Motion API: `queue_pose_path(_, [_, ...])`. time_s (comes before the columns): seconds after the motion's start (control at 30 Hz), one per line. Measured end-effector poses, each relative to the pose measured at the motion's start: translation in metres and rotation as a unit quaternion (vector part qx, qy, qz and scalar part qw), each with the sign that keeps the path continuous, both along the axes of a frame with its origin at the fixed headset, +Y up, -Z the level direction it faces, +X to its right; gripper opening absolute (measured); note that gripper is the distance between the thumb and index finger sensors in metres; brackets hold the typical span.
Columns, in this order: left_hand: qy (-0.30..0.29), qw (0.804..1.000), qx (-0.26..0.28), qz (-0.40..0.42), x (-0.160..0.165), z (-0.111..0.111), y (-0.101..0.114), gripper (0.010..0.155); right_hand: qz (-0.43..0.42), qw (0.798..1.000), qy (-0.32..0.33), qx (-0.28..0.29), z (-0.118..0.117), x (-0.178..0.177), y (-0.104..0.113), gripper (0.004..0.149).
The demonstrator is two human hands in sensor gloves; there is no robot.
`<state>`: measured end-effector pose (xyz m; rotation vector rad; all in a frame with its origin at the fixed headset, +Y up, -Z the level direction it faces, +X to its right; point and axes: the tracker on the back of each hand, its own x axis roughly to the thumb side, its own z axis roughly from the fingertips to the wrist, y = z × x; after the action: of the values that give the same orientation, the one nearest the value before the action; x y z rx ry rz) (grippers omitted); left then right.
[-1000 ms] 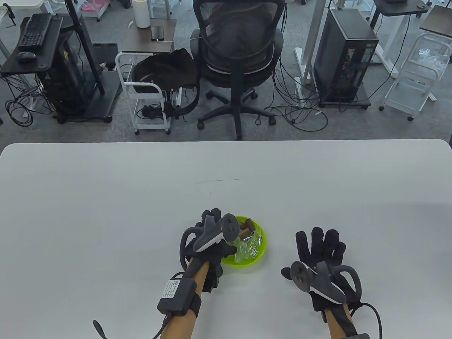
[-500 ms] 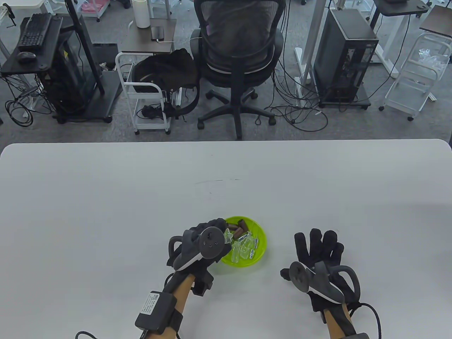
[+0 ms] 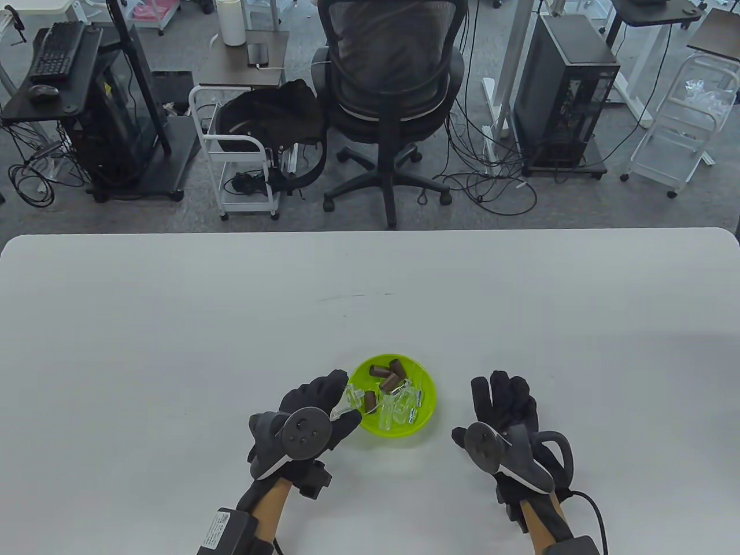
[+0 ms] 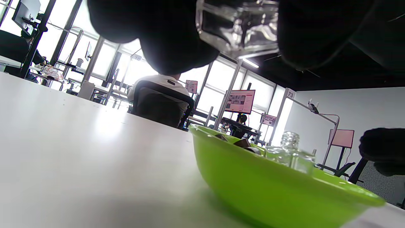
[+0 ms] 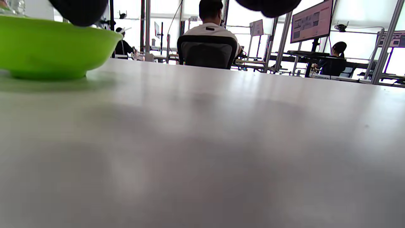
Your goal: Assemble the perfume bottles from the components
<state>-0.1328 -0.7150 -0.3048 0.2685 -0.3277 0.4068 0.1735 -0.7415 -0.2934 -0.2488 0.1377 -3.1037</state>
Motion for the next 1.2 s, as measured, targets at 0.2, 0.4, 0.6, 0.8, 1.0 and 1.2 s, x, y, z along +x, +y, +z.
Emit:
queue_pose_path(0.2, [0.000,1.000,0.002,0.010,-0.002,0.001,0.000,0.073,-0.038,0.999,0.023,0.005,-0.022,-0.044,0.025,0.077])
queue_pose_path(0.4, [0.002,1.000,0.003,0.014,-0.003,0.002,-0.001,0.073,-0.025,0.998,0.032,-0.039,-0.047,-0.097,0.027,0.064])
queue_pose_path(0.6, [0.005,1.000,0.000,0.020,-0.006,0.002,-0.001,0.073,0.042,0.993,0.011,-0.107,-0.062,-0.123,0.011,0.054])
queue_pose_path(0.8, [0.008,1.000,-0.001,0.023,-0.007,0.002,-0.002,0.073,0.042,0.994,0.009,-0.103,-0.062,-0.126,0.008,0.055])
queue_pose_path(1.0, [0.010,1.000,-0.001,0.023,-0.007,0.002,-0.002,0.073,0.042,0.994,-0.001,-0.104,-0.063,-0.125,0.011,0.053])
queue_pose_path(1.2, [0.011,1.000,-0.002,0.020,-0.007,0.002,-0.002,0.073,0.042,0.993,-0.007,-0.109,-0.065,-0.125,0.012,0.051])
